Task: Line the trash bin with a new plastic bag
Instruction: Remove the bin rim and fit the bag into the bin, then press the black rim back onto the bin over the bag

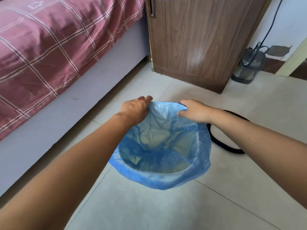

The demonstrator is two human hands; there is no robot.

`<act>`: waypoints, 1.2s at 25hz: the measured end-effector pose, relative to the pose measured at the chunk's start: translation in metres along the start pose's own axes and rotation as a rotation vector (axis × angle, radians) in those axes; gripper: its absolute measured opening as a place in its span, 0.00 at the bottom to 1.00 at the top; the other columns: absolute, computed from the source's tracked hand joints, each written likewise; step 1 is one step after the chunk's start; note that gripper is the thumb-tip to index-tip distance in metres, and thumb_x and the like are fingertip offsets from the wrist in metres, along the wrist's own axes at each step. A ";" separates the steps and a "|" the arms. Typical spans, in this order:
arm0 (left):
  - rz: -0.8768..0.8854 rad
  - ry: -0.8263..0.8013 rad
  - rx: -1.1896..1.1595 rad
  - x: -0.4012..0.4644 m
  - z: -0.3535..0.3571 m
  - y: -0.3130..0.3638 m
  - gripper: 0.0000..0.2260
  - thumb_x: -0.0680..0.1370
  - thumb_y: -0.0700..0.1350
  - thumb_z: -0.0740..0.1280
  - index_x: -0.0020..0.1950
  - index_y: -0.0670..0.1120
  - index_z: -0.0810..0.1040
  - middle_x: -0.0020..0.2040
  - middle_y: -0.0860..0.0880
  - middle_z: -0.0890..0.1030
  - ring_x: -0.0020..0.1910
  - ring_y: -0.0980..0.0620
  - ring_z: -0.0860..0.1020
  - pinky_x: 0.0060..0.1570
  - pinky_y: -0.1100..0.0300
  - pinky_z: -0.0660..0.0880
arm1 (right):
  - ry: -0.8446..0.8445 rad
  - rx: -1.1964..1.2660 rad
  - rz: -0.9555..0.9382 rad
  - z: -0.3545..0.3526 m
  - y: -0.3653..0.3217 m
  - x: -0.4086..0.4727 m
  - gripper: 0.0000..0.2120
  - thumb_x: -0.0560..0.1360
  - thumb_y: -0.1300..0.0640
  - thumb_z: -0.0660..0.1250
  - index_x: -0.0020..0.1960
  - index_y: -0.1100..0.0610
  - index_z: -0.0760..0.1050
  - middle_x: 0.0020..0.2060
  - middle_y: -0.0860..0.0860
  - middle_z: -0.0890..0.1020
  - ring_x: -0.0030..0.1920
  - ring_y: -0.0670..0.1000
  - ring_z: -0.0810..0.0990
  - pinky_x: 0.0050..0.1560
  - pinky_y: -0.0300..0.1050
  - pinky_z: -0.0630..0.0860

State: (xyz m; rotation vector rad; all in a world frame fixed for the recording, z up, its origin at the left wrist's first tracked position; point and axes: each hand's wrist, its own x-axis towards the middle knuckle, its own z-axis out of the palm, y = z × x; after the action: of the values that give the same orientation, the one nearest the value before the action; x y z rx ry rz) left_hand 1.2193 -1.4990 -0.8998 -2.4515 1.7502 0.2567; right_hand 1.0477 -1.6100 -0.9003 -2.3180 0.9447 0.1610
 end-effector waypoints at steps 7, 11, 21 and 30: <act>0.374 -0.175 -0.362 -0.131 -0.040 0.006 0.27 0.71 0.69 0.51 0.67 0.60 0.66 0.65 0.60 0.74 0.63 0.60 0.71 0.63 0.67 0.65 | 0.040 -0.188 -0.635 -0.015 -0.012 -0.121 0.23 0.73 0.37 0.57 0.58 0.49 0.78 0.55 0.47 0.81 0.59 0.49 0.75 0.65 0.37 0.62; 0.451 -0.474 -0.053 -0.155 -0.012 0.027 0.29 0.69 0.70 0.58 0.67 0.60 0.64 0.63 0.57 0.76 0.62 0.52 0.73 0.59 0.59 0.69 | -0.398 -0.740 -0.533 0.029 -0.029 -0.137 0.28 0.72 0.32 0.55 0.61 0.51 0.70 0.53 0.52 0.81 0.57 0.55 0.77 0.69 0.52 0.60; 0.418 -0.208 -0.048 -0.126 0.001 0.027 0.36 0.67 0.75 0.44 0.63 0.55 0.72 0.59 0.52 0.79 0.59 0.48 0.76 0.58 0.55 0.71 | -0.108 -0.384 -0.639 0.027 -0.021 -0.122 0.29 0.70 0.32 0.57 0.61 0.50 0.74 0.61 0.48 0.78 0.61 0.49 0.73 0.64 0.44 0.66; 0.450 0.334 -0.091 -0.123 0.047 0.114 0.16 0.78 0.54 0.53 0.44 0.46 0.75 0.25 0.51 0.77 0.22 0.50 0.77 0.18 0.62 0.69 | 0.178 -0.098 0.299 0.112 0.183 -0.082 0.23 0.77 0.60 0.58 0.72 0.61 0.61 0.70 0.62 0.66 0.70 0.60 0.66 0.68 0.49 0.64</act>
State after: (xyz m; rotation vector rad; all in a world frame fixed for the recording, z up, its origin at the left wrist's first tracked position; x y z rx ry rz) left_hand 1.0688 -1.4134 -0.9207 -2.2253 2.4759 -0.0435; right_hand 0.8786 -1.5961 -1.0548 -2.2959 1.4010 0.1276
